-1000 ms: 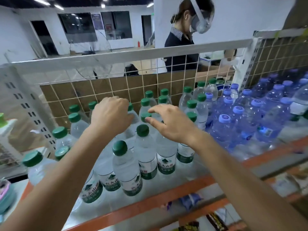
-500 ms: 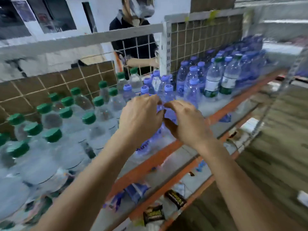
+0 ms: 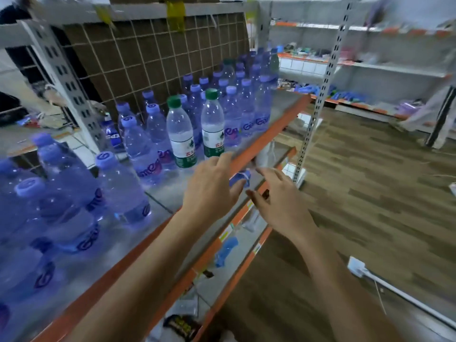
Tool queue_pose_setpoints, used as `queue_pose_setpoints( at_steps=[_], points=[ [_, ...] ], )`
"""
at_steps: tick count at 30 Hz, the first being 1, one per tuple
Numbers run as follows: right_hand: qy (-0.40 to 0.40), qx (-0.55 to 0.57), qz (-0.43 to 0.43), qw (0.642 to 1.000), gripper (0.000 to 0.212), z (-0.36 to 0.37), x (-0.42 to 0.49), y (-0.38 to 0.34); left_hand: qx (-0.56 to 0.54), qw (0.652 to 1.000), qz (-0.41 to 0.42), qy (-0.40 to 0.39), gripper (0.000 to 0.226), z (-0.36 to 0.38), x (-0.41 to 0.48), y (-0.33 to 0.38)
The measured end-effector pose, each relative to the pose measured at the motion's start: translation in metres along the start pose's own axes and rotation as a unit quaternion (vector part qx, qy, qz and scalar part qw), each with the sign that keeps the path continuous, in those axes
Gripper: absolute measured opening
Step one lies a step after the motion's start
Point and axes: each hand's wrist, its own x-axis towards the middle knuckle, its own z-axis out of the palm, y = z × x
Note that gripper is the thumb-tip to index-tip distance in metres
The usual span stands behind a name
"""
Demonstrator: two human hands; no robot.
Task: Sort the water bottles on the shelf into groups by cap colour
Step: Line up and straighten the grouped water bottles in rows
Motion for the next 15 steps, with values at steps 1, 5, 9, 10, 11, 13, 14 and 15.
queue_pose_setpoints(
  at_steps=[1,5,9,10,11,13,14,15],
  points=[
    [0.003,0.006,0.005,1.0,0.048,0.001,0.012,0.013,-0.008,1.0,0.002,0.001,0.056,0.011,0.017,0.005],
    [-0.021,0.021,0.029,0.999,0.053,0.006,0.072,0.07,-0.014,1.0,0.013,-0.003,0.06,0.058,0.095,0.018],
    [-0.031,0.038,0.055,0.997,0.053,0.01,0.15,0.127,-0.017,0.999,0.018,0.024,0.065,0.091,0.181,0.026],
    [-0.038,0.038,0.059,0.997,0.052,0.01,0.167,0.139,-0.022,0.999,0.014,0.029,0.065,0.096,0.202,0.027],
    [-0.044,0.042,0.057,0.997,0.053,0.012,0.185,0.151,-0.027,0.999,0.012,0.035,0.066,0.1,0.222,0.027],
    [-0.045,0.062,0.066,0.995,0.058,0.014,0.219,0.174,-0.025,0.998,0.002,0.052,0.065,0.106,0.259,0.029],
    [-0.042,0.075,0.079,0.993,0.063,0.016,0.235,0.184,-0.025,0.998,-0.005,0.059,0.065,0.11,0.274,0.031],
    [-0.041,0.093,0.09,0.991,0.068,0.018,0.251,0.194,-0.029,0.997,-0.009,0.064,0.065,0.115,0.287,0.033]
  ],
)
